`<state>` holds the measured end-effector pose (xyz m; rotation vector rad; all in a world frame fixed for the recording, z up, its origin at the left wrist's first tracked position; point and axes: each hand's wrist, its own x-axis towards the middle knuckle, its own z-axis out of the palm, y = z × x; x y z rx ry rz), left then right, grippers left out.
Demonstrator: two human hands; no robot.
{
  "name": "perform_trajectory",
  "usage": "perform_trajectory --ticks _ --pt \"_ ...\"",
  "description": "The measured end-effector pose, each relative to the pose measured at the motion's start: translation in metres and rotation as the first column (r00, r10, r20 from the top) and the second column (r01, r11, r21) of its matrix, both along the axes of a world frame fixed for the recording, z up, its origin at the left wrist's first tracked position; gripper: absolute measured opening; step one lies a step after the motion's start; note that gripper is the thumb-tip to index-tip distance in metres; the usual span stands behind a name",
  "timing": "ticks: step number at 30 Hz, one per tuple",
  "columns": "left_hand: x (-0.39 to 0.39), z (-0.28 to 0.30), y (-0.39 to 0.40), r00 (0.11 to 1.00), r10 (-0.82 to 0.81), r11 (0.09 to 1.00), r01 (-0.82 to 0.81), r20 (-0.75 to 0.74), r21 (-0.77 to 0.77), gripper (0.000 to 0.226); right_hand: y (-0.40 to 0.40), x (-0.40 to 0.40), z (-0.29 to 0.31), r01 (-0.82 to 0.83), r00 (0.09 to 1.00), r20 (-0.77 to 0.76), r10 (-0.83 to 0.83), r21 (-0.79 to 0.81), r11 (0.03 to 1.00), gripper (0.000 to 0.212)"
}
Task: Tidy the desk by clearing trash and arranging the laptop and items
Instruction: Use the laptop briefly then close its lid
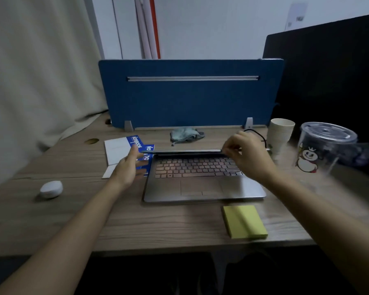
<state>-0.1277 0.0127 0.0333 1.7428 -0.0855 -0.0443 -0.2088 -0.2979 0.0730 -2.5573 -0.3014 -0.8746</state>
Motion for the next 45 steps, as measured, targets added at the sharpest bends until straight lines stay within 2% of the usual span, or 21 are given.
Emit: perform_trajectory --ticks 4,6,8,12,19,24,28,31,38,45 --pt "-0.012 -0.014 -0.004 1.0 -0.027 0.999 0.027 -0.007 -0.017 0.042 0.0 -0.018 -0.029 -0.005 1.0 0.022 0.008 -0.118 0.993 0.006" --pt "-0.012 -0.023 -0.002 0.997 -0.021 0.997 0.015 0.074 0.077 0.027 -0.001 -0.023 -0.04 -0.005 1.0 0.022 0.008 -0.153 0.988 0.006" --pt "-0.012 -0.032 0.003 0.985 -0.034 0.977 -0.002 0.17 0.211 0.024 -0.002 -0.026 -0.051 -0.021 1.0 0.0 0.022 -0.177 0.984 0.006" --pt "-0.016 -0.048 0.009 0.983 -0.05 0.961 -0.001 0.178 0.276 0.008 -0.006 -0.029 -0.064 -0.088 0.993 -0.09 0.07 -0.212 0.973 0.006" --pt "-0.018 -0.052 0.012 0.985 -0.094 0.926 0.033 0.146 0.376 0.043 -0.012 -0.026 -0.072 -0.133 0.979 -0.181 0.088 -0.254 0.958 0.01" --pt "-0.018 -0.059 0.016 0.979 -0.157 0.904 0.089 0.13 0.418 0.058 -0.012 -0.025 -0.077 -0.135 0.965 -0.256 0.063 -0.274 0.952 0.016" --pt "-0.02 -0.059 0.021 0.978 -0.193 0.893 0.139 0.083 0.429 0.084 -0.015 -0.026 -0.076 -0.118 0.961 -0.274 0.034 -0.296 0.948 0.021" --pt "-0.024 -0.059 0.021 0.966 -0.229 0.86 0.144 0.118 0.489 0.098 -0.021 -0.026 -0.074 -0.109 0.954 -0.301 0.009 -0.317 0.942 0.025" --pt "-0.022 -0.055 0.019 0.956 -0.226 0.835 0.09 0.188 0.543 0.101 -0.024 -0.016 -0.069 -0.074 0.962 -0.27 -0.04 -0.399 0.914 0.044" --pt "-0.007 -0.052 0.014 0.955 -0.217 0.822 0.068 0.202 0.565 0.096 -0.026 -0.004 -0.069 -0.073 0.966 -0.255 -0.045 -0.435 0.897 0.04"
